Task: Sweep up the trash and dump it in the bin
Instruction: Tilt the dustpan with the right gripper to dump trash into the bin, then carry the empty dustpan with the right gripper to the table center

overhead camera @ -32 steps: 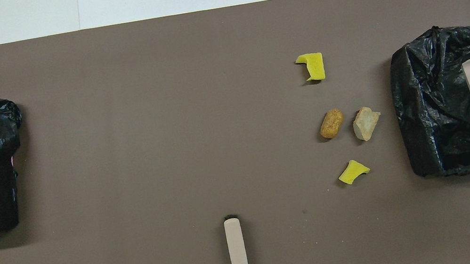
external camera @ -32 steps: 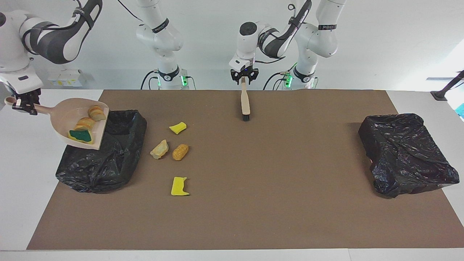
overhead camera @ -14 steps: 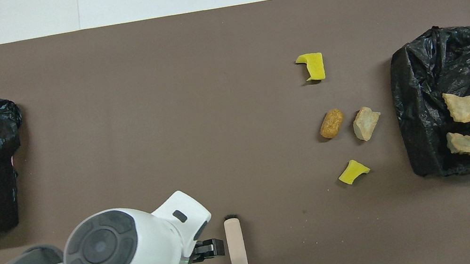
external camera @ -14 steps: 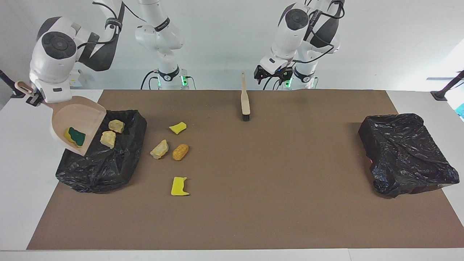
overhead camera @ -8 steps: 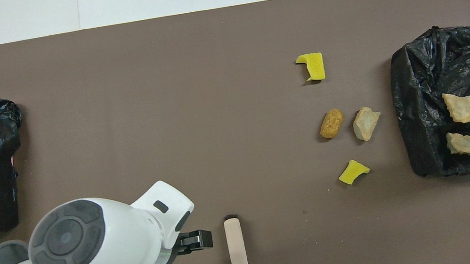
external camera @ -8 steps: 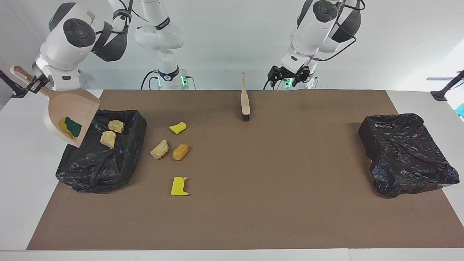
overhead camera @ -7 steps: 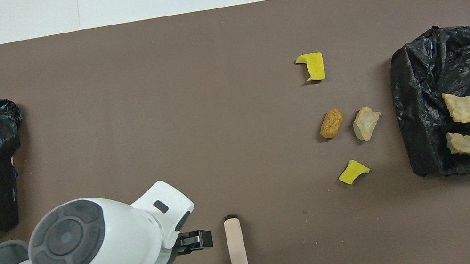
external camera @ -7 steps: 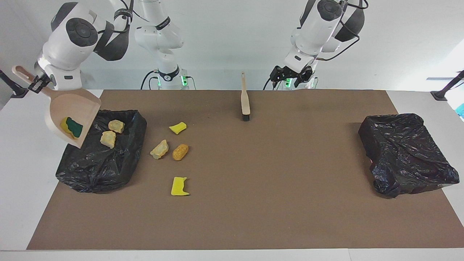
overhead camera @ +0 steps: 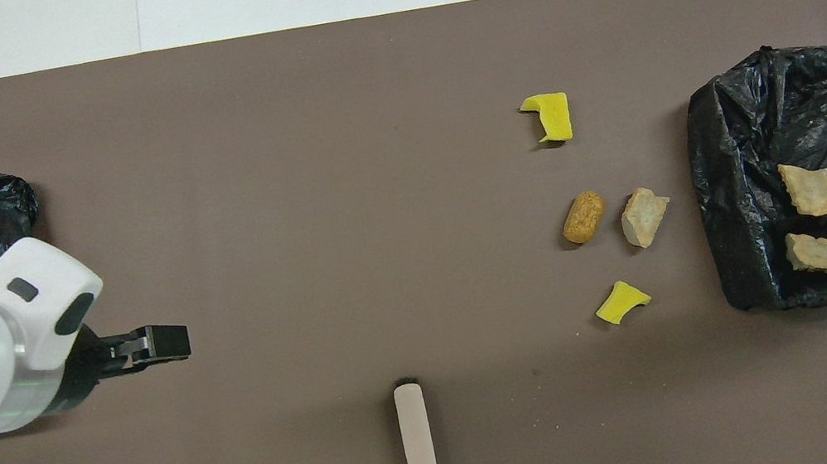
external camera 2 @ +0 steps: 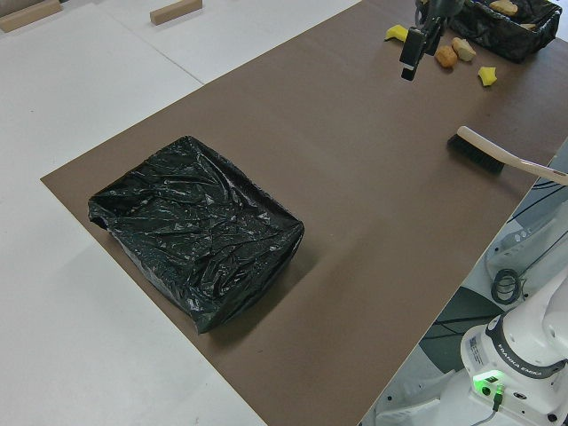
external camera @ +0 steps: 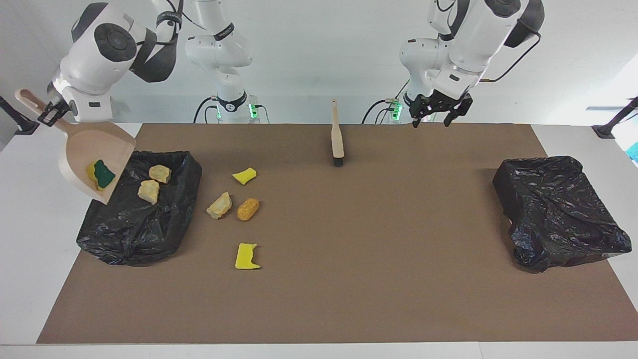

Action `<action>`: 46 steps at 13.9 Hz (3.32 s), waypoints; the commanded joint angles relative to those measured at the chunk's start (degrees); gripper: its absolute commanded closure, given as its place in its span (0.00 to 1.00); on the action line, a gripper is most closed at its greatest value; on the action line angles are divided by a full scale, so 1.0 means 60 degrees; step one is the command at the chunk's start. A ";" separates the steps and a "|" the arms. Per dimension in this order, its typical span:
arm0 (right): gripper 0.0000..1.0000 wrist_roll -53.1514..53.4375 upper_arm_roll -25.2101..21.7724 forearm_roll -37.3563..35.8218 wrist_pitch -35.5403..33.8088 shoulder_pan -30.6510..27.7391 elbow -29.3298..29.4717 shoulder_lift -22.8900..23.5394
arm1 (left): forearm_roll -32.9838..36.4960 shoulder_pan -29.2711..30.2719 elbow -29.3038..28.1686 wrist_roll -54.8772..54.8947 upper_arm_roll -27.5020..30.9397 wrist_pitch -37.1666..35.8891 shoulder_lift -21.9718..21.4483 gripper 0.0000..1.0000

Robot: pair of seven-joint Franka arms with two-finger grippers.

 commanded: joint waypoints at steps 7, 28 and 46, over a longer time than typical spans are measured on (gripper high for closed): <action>1.00 -0.0116 0.0056 0.0123 0.0398 -0.0065 -0.0443 -0.0228 | 0.1512 0.0990 0.3123 0.1903 -0.0084 -0.0319 0.2123 0.00; 1.00 0.0096 0.0056 0.3238 -0.0891 -0.0037 0.0116 -0.0272 | 0.1410 0.0287 0.3157 0.2810 0.1014 -0.0437 0.2082 0.00; 1.00 1.2034 0.1418 0.8353 -0.1393 0.2011 -0.0015 0.0488 | 0.1410 0.0287 0.2966 0.3090 0.1337 -0.0554 0.1877 0.00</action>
